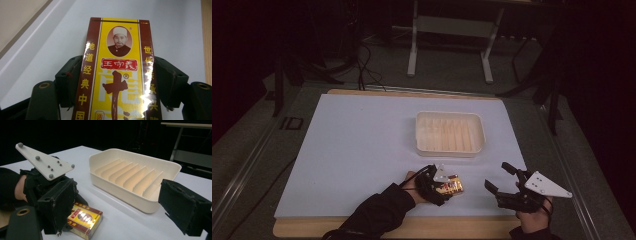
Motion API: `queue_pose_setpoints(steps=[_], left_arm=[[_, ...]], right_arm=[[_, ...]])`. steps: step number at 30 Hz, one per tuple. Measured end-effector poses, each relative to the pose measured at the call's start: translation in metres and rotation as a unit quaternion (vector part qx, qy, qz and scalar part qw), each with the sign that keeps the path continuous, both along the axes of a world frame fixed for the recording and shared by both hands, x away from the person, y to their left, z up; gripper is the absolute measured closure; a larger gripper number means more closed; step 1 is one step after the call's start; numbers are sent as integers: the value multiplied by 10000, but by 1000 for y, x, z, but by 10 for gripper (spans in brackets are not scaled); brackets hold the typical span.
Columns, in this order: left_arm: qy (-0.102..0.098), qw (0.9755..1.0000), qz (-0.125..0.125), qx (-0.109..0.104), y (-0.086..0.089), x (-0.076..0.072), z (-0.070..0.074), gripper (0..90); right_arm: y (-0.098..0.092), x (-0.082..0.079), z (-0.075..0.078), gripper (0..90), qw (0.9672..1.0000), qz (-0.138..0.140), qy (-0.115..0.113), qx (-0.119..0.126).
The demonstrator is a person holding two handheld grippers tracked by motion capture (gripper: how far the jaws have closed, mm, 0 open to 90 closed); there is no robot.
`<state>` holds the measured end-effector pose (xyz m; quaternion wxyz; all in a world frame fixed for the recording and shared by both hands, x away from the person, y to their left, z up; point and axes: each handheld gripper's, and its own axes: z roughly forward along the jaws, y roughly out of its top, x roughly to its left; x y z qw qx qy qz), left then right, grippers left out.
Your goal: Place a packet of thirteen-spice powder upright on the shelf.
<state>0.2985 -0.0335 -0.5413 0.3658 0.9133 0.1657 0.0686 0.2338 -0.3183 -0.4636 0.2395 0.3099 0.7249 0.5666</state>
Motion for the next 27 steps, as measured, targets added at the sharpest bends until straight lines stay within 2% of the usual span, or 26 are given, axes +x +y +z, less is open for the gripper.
queue_pose_setpoints(steps=[3,5,10,11,14,16,20,24,27], left_arm=[[9,10000,35,25,0,0,1,322],[-94,9999,75,34,1,-2,2,325],[-74,9996,194,-177,6,-2,9,327],[-113,9992,260,-297,9,-3,16,327],[-141,9976,262,-624,13,-6,24,327],[-156,9969,261,-728,15,-7,30,327],[-133,9938,196,-1090,20,-9,37,327],[-347,9918,187,-1217,22,-15,44,328],[-403,9901,219,-1327,22,-19,48,328]], right_arm=[[0,0,0,136,10000,1,6,-3],[0,0,0,136,10000,-3,9,12],[-1,0,0,135,10000,-8,3,17],[0,0,0,136,10000,-9,-4,8],[0,0,0,136,10000,-13,-8,-3],[0,0,0,136,10000,-15,-2,-6],[1,0,0,136,10000,-18,10,-4],[2,0,0,137,10000,-23,-24,-33],[2,0,1,140,10000,13,-53,-42]])
